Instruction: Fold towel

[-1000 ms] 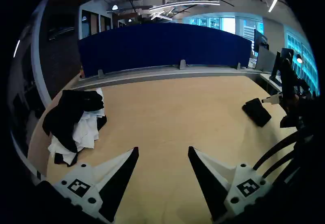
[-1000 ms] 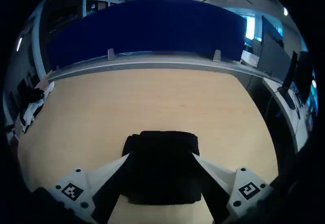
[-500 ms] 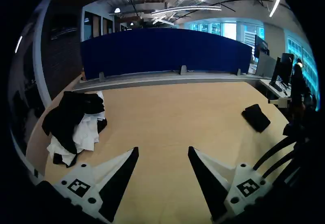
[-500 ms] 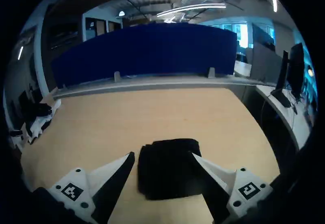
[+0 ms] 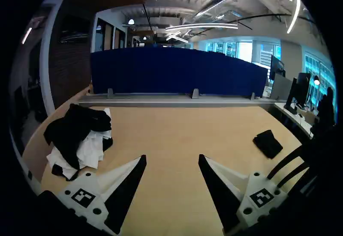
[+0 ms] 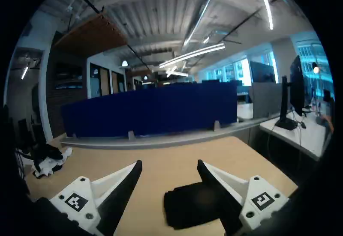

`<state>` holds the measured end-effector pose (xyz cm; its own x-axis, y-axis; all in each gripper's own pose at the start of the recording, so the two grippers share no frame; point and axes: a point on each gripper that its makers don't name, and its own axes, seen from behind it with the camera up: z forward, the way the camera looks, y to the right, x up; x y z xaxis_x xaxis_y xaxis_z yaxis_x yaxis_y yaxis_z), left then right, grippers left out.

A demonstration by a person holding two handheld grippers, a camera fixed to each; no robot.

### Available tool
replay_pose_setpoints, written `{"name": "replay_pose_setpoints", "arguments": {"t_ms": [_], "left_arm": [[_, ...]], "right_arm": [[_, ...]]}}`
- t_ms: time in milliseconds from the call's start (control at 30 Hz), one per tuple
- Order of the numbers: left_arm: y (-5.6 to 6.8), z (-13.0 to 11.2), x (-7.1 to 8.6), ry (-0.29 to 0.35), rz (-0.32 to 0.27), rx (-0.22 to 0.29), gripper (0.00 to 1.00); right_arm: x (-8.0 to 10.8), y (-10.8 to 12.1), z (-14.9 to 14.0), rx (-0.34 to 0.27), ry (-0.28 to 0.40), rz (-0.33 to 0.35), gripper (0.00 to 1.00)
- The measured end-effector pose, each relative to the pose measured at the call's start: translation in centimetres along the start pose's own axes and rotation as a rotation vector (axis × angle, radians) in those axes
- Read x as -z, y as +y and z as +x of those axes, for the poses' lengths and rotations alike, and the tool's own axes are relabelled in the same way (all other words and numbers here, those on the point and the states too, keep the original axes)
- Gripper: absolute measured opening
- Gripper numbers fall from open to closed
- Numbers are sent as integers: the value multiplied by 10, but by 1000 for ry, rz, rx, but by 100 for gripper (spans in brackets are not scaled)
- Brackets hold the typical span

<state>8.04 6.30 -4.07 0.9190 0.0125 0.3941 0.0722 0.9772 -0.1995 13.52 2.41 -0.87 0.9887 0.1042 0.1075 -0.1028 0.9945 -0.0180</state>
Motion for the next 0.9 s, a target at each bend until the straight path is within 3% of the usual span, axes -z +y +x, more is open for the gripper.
{"name": "replay_pose_setpoints", "arguments": {"t_ms": [100,433,900], "left_arm": [[-5,13,1,57,18,13,90],[-32,47,7,225,105,5,90],[-50,43,1,306,107,4,90]], "right_arm": [[7,-10,5,-1,40,16,100],[9,-19,3,-17,55,22,100],[15,-22,-6,-3,14,4,100]]}}
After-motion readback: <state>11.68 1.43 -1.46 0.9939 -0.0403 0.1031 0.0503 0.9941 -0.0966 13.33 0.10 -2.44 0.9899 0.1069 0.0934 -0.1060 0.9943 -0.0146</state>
